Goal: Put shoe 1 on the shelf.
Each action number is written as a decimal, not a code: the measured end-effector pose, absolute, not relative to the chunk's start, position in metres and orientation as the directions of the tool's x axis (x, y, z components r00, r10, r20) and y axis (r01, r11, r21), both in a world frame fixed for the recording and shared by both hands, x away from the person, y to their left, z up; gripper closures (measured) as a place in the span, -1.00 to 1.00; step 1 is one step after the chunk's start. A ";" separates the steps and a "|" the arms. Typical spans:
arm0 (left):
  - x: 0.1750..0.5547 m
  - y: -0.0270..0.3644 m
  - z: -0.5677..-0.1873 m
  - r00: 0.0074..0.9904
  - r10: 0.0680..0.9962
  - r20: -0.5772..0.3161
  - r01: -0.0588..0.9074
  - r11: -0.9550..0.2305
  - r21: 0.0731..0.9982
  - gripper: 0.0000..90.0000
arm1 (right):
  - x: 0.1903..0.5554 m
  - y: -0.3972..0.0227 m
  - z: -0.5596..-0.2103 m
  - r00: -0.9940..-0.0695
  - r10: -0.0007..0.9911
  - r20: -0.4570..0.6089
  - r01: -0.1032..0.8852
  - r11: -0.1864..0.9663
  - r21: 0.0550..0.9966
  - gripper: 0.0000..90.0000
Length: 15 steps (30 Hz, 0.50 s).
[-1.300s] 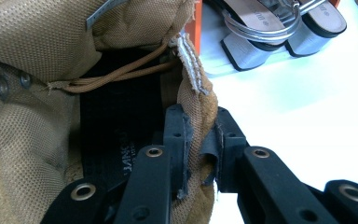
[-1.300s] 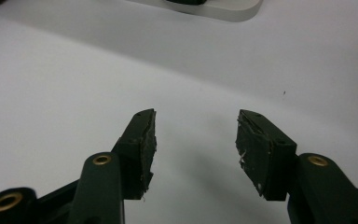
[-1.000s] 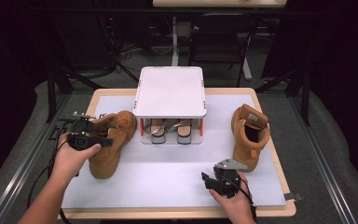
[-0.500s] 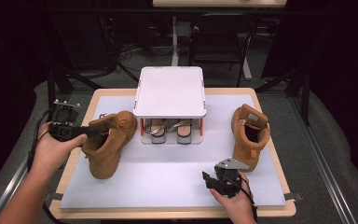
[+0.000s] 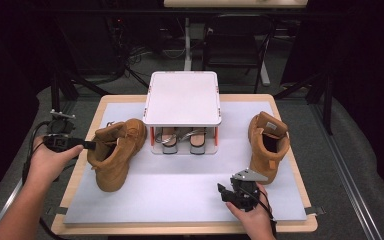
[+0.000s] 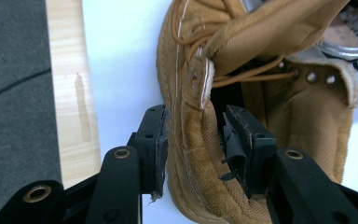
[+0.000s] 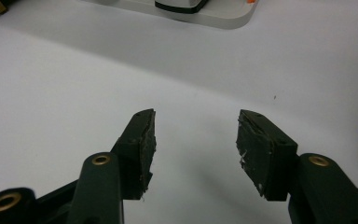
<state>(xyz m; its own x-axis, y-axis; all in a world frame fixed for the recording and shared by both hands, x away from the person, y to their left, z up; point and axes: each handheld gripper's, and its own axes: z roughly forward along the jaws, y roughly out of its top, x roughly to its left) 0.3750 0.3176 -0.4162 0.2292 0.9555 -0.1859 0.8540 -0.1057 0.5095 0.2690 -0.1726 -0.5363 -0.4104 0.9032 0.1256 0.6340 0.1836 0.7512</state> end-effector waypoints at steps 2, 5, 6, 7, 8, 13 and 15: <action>0.377 0.316 -0.418 0.232 0.955 -0.185 0.859 -0.112 0.499 0.36 | 0.269 -0.172 -0.537 -0.409 0.904 0.122 0.635 0.186 0.750 0.03; 0.380 0.313 -0.421 0.237 0.955 -0.181 0.867 -0.123 0.483 0.43 | 0.269 -0.172 -0.537 -0.411 0.904 0.119 0.635 0.191 0.748 0.03; 0.380 0.312 -0.421 0.235 0.955 -0.180 0.868 -0.123 0.481 0.45 | 0.269 -0.172 -0.537 -0.412 0.903 0.120 0.636 0.190 0.748 0.03; 0.382 0.312 -0.423 0.238 0.953 -0.188 0.872 -0.124 0.473 0.47 | 0.269 -0.172 -0.537 -0.412 0.903 0.120 0.635 0.191 0.748 0.03; 0.382 0.311 -0.424 0.236 0.953 -0.191 0.874 -0.122 0.469 0.50 | 0.269 -0.172 -0.537 -0.412 0.903 0.121 0.636 0.190 0.748 0.03; 0.384 0.309 -0.424 0.228 0.956 -0.186 0.883 -0.123 0.454 0.60 | 0.269 -0.173 -0.537 -0.413 0.902 0.128 0.638 0.186 0.747 0.03; 0.383 0.308 -0.423 0.230 0.955 -0.188 0.883 -0.124 0.453 0.67 | 0.269 -0.173 -0.537 -0.413 0.902 0.129 0.639 0.186 0.746 0.03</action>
